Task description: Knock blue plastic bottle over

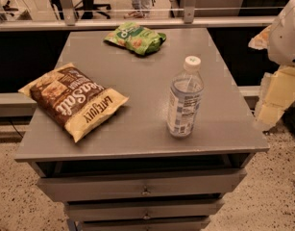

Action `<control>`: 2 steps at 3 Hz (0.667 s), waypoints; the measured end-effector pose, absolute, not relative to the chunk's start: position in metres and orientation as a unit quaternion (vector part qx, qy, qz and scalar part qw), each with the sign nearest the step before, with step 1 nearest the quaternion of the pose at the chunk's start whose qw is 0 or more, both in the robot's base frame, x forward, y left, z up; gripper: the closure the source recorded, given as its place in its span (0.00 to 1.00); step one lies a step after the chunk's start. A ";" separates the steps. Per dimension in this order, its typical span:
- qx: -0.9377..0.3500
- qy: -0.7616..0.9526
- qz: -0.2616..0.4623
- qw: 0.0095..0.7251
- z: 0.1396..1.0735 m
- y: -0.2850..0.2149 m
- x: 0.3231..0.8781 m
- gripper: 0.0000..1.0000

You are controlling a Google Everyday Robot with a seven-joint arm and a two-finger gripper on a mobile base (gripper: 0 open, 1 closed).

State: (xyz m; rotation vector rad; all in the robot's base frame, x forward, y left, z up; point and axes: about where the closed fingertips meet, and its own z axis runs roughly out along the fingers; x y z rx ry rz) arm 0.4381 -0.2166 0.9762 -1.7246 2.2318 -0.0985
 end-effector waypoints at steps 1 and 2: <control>-0.603 0.781 -0.035 0.159 0.976 -0.217 0.438 0.00; -0.591 0.782 0.014 0.197 0.959 -0.211 0.449 0.00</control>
Offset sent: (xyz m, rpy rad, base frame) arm 0.0260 0.0104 -0.0380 0.2855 0.0090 -0.0109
